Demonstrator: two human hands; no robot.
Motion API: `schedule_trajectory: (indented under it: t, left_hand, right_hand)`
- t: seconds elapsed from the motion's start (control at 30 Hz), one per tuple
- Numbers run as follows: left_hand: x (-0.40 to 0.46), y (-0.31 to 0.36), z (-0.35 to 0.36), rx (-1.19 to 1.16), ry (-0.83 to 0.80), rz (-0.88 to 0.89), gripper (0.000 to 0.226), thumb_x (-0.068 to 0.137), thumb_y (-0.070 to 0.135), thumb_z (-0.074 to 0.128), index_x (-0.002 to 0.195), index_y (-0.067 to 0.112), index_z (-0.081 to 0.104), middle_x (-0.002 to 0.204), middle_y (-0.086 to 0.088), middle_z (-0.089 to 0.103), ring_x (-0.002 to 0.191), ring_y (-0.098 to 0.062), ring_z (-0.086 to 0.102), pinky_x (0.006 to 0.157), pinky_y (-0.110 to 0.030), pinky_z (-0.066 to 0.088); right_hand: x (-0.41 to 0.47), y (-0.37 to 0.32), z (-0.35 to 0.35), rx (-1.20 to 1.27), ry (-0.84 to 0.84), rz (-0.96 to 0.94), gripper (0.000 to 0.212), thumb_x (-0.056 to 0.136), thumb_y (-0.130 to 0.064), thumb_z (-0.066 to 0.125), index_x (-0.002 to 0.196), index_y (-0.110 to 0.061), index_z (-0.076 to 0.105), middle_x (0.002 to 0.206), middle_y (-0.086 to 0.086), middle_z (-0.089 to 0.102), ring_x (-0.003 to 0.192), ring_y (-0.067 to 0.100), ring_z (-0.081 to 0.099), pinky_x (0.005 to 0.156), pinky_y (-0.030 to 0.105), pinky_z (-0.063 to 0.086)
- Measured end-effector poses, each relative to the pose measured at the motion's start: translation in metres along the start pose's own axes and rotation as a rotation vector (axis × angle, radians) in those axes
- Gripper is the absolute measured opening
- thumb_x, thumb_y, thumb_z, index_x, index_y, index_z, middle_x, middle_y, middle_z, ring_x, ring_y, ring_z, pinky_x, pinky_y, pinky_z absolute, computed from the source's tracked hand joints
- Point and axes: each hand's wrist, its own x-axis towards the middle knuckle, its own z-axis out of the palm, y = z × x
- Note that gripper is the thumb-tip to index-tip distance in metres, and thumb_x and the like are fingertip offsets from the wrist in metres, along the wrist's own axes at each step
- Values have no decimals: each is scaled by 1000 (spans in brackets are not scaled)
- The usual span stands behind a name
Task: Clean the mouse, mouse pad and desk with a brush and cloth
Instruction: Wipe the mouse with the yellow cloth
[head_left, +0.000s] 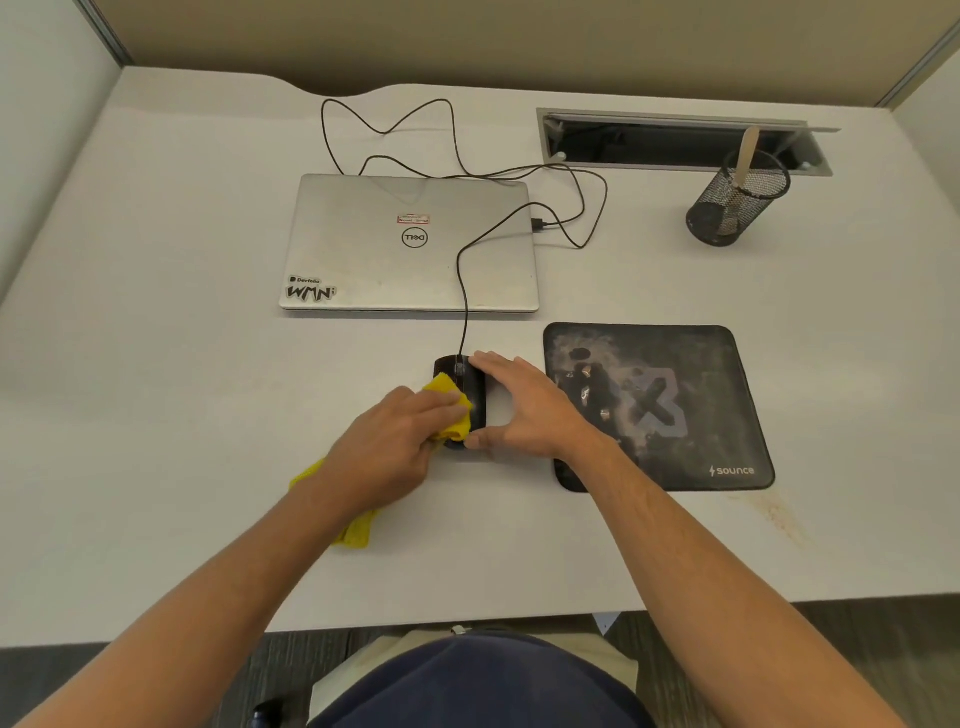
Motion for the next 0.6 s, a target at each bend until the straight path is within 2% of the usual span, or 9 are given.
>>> schedule_trajectory:
  t: [0.1,0.2,0.33,0.43,0.6]
  left_hand:
    - [-14,9,3,38,9,33,44,83,-1,62,124,14,65,126,-1,63,84,-29,57,72,-35,50]
    - [-24,17,5,81,2,11,45,80,1,62,123,14,66,123,0,64,82,-28,58,70,-33,50]
    - [-32,25,8,216,-17,14,54,64,-3,72,118,8,68,118,-5,66,73,-27,57,64,-32,53]
    - [-41,26,10,247,-48,7,50,70,0,65,120,9,66,119,-4,64,76,-25,56,64,-33,53]
    - [-25,18,1,132,58,-184,48,85,3,63,131,13,57,131,-4,56,90,-31,55,74,-41,52]
  right_hand:
    - [0,0,0,-9,0,-2,103,65,-59,78,149,-29,27,157,-9,25,134,-5,12,107,20,5]
    - [-1,-1,0,-23,3,5,102,66,-59,77,149,-31,26,157,-10,24,138,2,13,107,20,6]
    - [0,-2,-1,-32,4,-5,102,66,-57,78,149,-29,27,156,-9,26,140,5,15,109,21,6]
    - [-1,-1,-1,-28,1,4,101,66,-53,79,149,-29,28,156,-9,26,141,6,16,109,21,7]
    - [0,0,0,-4,-6,18,101,65,-53,80,148,-31,27,156,-10,26,141,7,16,111,25,9]
